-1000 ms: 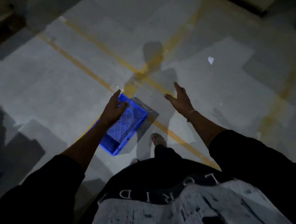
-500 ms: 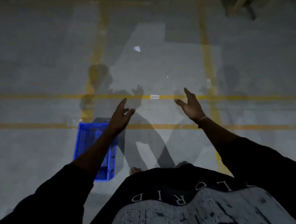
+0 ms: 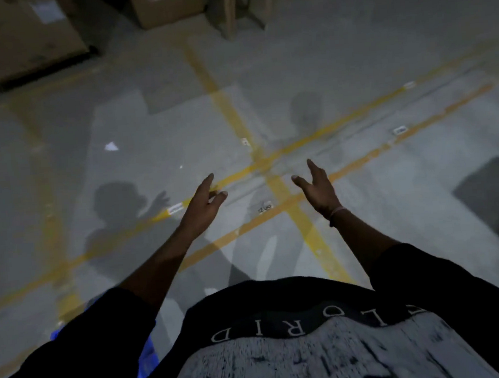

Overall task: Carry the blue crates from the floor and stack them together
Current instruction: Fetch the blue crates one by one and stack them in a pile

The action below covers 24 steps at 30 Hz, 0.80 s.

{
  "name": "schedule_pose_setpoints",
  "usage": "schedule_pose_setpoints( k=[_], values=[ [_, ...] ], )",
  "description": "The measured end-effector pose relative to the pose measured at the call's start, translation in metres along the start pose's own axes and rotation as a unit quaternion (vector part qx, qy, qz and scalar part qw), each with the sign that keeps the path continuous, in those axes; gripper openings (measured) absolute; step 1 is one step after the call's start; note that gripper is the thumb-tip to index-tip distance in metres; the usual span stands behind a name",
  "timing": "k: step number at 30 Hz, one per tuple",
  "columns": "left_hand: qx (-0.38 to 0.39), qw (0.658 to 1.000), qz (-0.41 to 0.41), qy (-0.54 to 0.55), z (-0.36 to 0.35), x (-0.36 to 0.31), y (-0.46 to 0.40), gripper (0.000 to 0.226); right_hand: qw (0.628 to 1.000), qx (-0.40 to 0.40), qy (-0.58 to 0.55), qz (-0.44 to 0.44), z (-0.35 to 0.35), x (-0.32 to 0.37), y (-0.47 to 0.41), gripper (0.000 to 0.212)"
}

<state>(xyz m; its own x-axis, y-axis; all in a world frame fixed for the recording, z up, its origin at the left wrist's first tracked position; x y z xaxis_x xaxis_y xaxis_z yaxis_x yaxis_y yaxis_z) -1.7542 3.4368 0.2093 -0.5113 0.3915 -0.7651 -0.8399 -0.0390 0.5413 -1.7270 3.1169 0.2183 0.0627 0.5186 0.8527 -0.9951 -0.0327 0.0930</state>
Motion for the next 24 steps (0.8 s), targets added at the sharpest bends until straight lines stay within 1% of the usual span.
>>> schedule_pose_setpoints(
  k=[2, 7, 11, 16, 21, 24],
  values=[
    [0.028, 0.999, -0.006, -0.018, -0.037, -0.031, -0.021, 0.079, 1.0, -0.025, 0.004, -0.011, 0.04, -0.021, -0.002, 0.078],
    [0.078, 0.993, -0.057, -0.072, -0.119, -0.116, -0.059, 0.067, 0.994, -0.091, -0.008, -0.058, 0.125, -0.064, -0.006, 0.077],
    [0.122, 0.984, -0.076, -0.106, -0.174, -0.169, -0.098, 0.067, 0.985, -0.144, -0.016, -0.089, 0.18, -0.098, -0.016, 0.08],
    [0.177, 0.971, -0.092, -0.13, -0.246, -0.23, -0.165, 0.068, 0.972, -0.197, -0.018, -0.124, 0.246, -0.142, -0.044, 0.078],
    [0.221, 0.956, -0.106, -0.161, -0.318, -0.299, -0.24, 0.069, 0.951, -0.258, -0.027, -0.167, 0.311, -0.186, -0.081, 0.077],
    [0.251, 0.94, -0.126, -0.196, -0.366, -0.356, -0.274, 0.069, 0.932, -0.3, -0.042, -0.197, 0.356, -0.204, -0.102, 0.076]
  ],
)
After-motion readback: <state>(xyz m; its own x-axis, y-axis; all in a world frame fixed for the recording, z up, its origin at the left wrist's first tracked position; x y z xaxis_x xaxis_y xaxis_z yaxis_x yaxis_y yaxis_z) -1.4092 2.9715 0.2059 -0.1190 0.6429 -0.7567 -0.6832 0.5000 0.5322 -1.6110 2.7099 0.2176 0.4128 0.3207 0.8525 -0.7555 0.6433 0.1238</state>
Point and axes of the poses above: each hand's wrist, its own y-axis away from the middle knuckle, its own z-axis out of the back of the hand, x = y × z, the point moved 9 cm from there along -y, towards the middle knuckle, and after that the axes turned 14 degrees about z, right-handed, at the moved point
